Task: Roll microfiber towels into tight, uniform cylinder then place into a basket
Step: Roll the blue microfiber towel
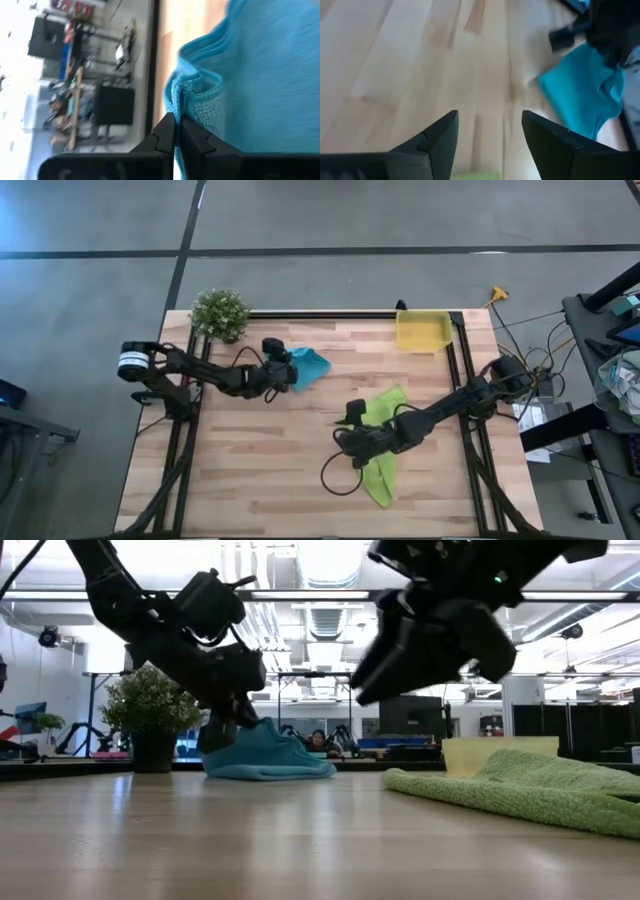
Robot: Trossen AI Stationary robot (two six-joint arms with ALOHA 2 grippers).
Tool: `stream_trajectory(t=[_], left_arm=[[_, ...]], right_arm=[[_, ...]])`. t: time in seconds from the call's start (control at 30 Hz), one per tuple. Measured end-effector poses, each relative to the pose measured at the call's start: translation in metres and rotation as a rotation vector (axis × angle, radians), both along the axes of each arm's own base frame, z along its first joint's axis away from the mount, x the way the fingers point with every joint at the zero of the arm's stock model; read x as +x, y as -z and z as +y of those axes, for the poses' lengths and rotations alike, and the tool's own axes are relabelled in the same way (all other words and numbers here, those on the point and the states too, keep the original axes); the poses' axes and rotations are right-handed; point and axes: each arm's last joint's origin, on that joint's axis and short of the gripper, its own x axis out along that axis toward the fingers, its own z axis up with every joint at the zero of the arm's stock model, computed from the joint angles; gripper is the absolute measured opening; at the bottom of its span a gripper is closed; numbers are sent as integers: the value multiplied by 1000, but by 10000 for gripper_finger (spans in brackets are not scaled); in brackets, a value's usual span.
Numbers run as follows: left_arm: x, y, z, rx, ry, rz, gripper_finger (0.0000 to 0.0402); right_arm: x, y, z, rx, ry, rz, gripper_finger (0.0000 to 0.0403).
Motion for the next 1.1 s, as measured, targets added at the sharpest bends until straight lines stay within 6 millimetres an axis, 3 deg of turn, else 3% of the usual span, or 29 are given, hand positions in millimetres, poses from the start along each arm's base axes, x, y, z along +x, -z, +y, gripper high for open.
stream_trajectory(t=[0.17, 0.33, 0.5, 0.73, 0.97, 1.1], left_arm=[[-3, -2, 12, 13, -69, -9, 0], [-6, 0, 18, -35, -109, -48, 16], [-12, 6, 12, -188, -66, -36, 78], [-22, -8, 11, -182, -106, -59, 179], [-47, -36, 9, -101, -186, -158, 209], [-67, -37, 3, -160, -130, -224, 210]], right_arm=[[9, -6, -9, -37, -22, -54, 214], [20, -4, -33, -115, -43, -36, 214], [33, 1, -56, -139, -97, -49, 214], [59, 4, -89, -185, -108, -92, 214], [97, 4, -142, 31, -38, -55, 185], [115, 7, -168, 197, -57, 23, 155]])
